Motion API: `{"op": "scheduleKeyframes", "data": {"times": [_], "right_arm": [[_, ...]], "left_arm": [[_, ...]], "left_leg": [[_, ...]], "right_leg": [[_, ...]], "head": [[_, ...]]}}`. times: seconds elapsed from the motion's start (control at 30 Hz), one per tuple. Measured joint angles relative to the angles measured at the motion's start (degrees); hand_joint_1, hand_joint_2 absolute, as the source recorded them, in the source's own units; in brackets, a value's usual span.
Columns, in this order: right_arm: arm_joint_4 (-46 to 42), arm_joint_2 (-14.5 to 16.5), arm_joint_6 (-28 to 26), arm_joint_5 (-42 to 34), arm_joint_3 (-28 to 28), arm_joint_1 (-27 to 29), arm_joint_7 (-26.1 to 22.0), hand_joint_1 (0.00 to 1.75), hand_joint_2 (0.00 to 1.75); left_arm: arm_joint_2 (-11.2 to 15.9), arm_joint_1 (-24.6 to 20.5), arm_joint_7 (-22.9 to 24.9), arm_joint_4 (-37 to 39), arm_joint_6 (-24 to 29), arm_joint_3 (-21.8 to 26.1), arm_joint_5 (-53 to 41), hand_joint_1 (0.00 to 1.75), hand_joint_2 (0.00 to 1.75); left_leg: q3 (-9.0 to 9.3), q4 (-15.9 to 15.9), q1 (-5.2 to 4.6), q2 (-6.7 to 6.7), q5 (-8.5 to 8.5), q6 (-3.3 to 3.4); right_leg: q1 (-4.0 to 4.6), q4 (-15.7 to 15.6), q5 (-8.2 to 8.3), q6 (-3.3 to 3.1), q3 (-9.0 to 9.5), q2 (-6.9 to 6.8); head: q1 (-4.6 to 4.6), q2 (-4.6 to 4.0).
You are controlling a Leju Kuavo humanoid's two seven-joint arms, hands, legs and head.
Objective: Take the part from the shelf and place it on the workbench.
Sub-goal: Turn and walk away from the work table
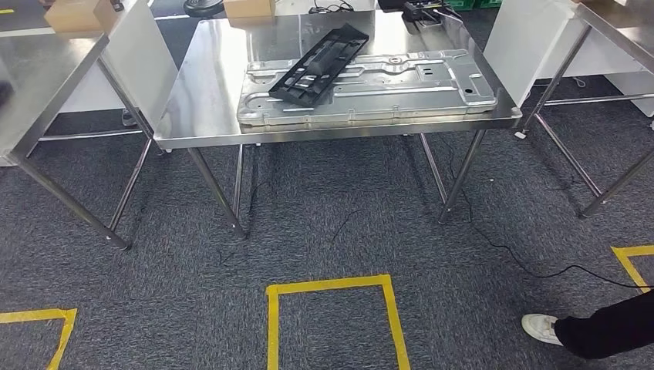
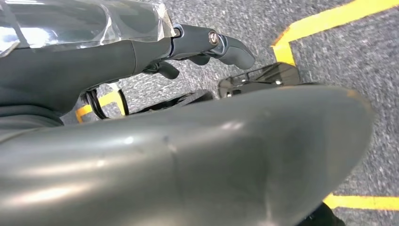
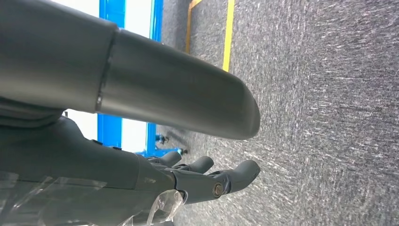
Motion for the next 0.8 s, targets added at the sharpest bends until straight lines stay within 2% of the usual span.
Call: {"op": "scheduleKeyframes", "data": {"times": [0.03,0.07,0.1,0.17,0.2,0.23,0.3,0.33,0.37,0.4,0.43,0.5,0.53,0.57,0.6,0.63,0.7,0.73,0.77,0.8], "right_arm": [[0.0,0.0,0.0,0.0,0.1,0.0,0.0,0.0,0.0],[0.1,0.1,0.0,0.0,0.1,0.0,0.0,0.0,0.0],[0.1,0.2,0.0,-0.1,0.2,0.0,0.0,0.0,0.0],[0.1,0.3,0.0,-0.1,0.3,-0.1,0.0,0.0,0.0],[0.1,0.3,0.0,-0.1,0.3,-0.1,0.0,0.0,0.0],[0.1,0.4,0.0,-0.1,0.3,-0.1,0.0,0.0,0.0],[0.2,0.4,0.0,-0.1,0.3,-0.4,0.0,0.0,0.0],[0.2,0.4,0.0,-0.1,0.4,-0.5,0.0,0.0,0.0],[0.2,0.4,0.0,-0.1,0.4,-0.5,0.0,0.0,0.0],[0.3,0.4,0.0,-0.2,0.4,-0.4,0.0,0.0,0.0],[0.3,0.4,0.0,-0.2,0.4,-0.4,0.0,0.0,0.0],[0.4,0.4,0.0,-0.2,0.5,-0.2,0.0,0.0,0.0],[0.5,0.4,0.0,-0.2,0.6,-0.2,0.0,0.0,0.0],[0.5,0.4,0.0,-0.2,0.7,-0.2,0.0,0.0,0.0],[0.6,0.4,0.0,-0.2,0.7,-0.2,0.0,0.0,0.0],[0.6,0.4,0.0,-0.2,0.8,-0.1,0.0,0.0,0.0],[0.7,0.4,0.0,-0.2,0.9,0.1,0.0,0.0,0.0],[0.7,0.4,0.0,-0.2,0.9,0.1,0.0,0.0,0.0],[0.8,0.4,-0.1,-0.3,0.9,0.0,-0.1,0.0,0.0],[0.8,0.4,-0.1,-0.4,0.9,-0.2,-0.2,0.0,0.0]], "left_arm": [[0.0,0.1,-0.1,0.0,0.1,0.0,0.0,0.0,0.0],[0.0,0.1,-0.1,0.0,0.3,0.0,0.0,0.0,0.0],[0.0,0.2,-0.2,0.0,0.4,0.0,0.0,0.0,0.0],[0.0,0.0,-0.4,0.0,0.6,0.0,0.0,0.0,0.0],[0.0,-0.1,-0.5,0.0,0.7,0.0,0.0,0.0,0.0],[0.0,-0.2,-0.6,0.0,0.8,0.0,0.0,0.0,0.0],[0.0,-0.1,-0.6,0.0,1.0,0.0,0.0,0.0,0.0],[0.0,-0.1,-0.7,0.0,1.0,0.0,0.0,0.0,0.0],[0.0,0.0,-0.7,0.0,1.1,0.0,0.0,0.0,0.0],[0.0,-0.1,-0.7,0.0,1.1,0.0,0.1,0.0,0.0],[0.0,-0.1,-0.7,0.0,1.1,0.0,0.1,0.0,0.0],[-0.1,-0.1,-0.7,0.0,1.1,0.0,0.1,0.0,0.0],[-0.2,-0.1,-0.7,0.0,1.1,-0.1,0.1,0.0,0.0],[-0.2,0.0,-0.7,0.0,1.1,-0.1,0.1,0.0,0.0],[-0.2,0.0,-0.7,0.0,1.1,-0.2,0.1,0.0,0.0],[-0.2,0.0,-0.7,0.0,1.2,-0.3,0.1,0.0,0.0],[-0.2,-0.2,-0.7,0.0,1.2,-0.4,0.1,0.0,0.0],[-0.3,-0.2,-0.7,0.0,1.3,-0.5,0.1,0.0,0.0],[-0.3,-0.2,-0.7,0.0,1.3,-0.5,0.1,0.0,0.0],[-0.3,-0.2,-0.6,0.0,1.4,-0.6,0.1,0.0,0.0]], "left_leg": [[-0.98,1.8,0.25,0.01,-0.15,-0.25],[-0.78,1.1,0.47,0.06,0.88,-0.43],[0.61,-2.1,0.66,0.24,2.86,-0.54],[4.68,-11.0,0.68,1.8,6.98,-0.49],[5.97,-14.1,0.54,2.46,8.1,-0.31],[6.52,-15.7,0.34,2.9,8.54,-0.05],[6.24,-16.1,-0.02,2.2,8.62,0.71],[6.28,-16.2,-0.02,1.75,8.85,1.17],[6.3,-16.3,0.02,1.26,9.12,1.64],[6.33,-16.5,0.12,0.77,9.41,2.08],[6.31,-16.5,0.18,0.28,9.6,2.38],[6.07,-16.5,0.0,-0.77,9.73,2.65],[6.03,-16.5,-0.12,-1.37,9.75,2.69],[6.06,-16.5,-0.23,-2.02,9.75,2.7],[6.14,-16.4,-0.28,-2.73,9.74,2.68],[6.21,-16.3,-0.29,-3.44,9.71,2.62],[6.02,-16.0,-0.46,-4.67,9.57,2.29],[5.78,-15.8,-0.51,-5.14,9.54,2.03],[5.53,-15.7,-0.5,-5.56,9.58,1.72],[5.33,-15.7,-0.37,-6.02,9.66,1.37]], "right_leg": [[-0.02,0.0,0.0,0.01,-0.01,-0.33],[-0.07,0.0,-0.02,0.04,0.04,-0.69],[-0.13,0.0,-0.05,0.1,0.15,-1.05],[-0.09,0.1,-0.2,0.46,0.42,-1.72],[0.01,0.1,-0.28,0.77,0.51,-2.02],[0.12,0.1,-0.33,1.15,0.57,-2.36],[0.06,0.0,-0.32,1.97,0.69,-3.09],[-0.1,0.1,-0.55,2.35,0.7,-3.01],[-0.26,1.1,-1.34,2.63,0.35,-2.33],[-0.37,3.3,-2.84,2.82,-0.58,-1.3],[-0.39,6.7,-4.86,2.91,-2.16,-0.07],[-0.26,15.0,-8.49,2.93,-6.06,1.21],[-0.2,17.3,-8.94,2.91,-7.23,1.35],[-0.18,17.4,-8.21,2.85,-7.35,1.45],[-0.19,15.0,-6.44,2.74,-6.31,1.68],[-0.23,11.1,-4.18,2.63,-4.52,2.39],[-0.3,3.6,-1.26,2.31,-1.24,4.83],[-0.3,1.7,-0.81,2.11,-0.51,5.66],[-0.18,1.1,-0.9,1.83,-0.33,5.9],[-0.12,1.1,-0.79,1.46,-0.4,5.33]], "head": [[0.0,0.0],[0.0,0.0],[0.0,0.0],[-0.01,0.0],[0.02,0.0],[0.04,0.0],[0.08,0.0],[0.08,0.0],[0.09,0.0],[0.1,0.0],[0.11,0.0],[0.11,0.0],[0.11,0.0],[0.11,0.0],[0.1,0.0],[0.1,0.0],[0.1,0.0],[0.1,0.0],[0.11,0.0],[0.11,0.0]]}}
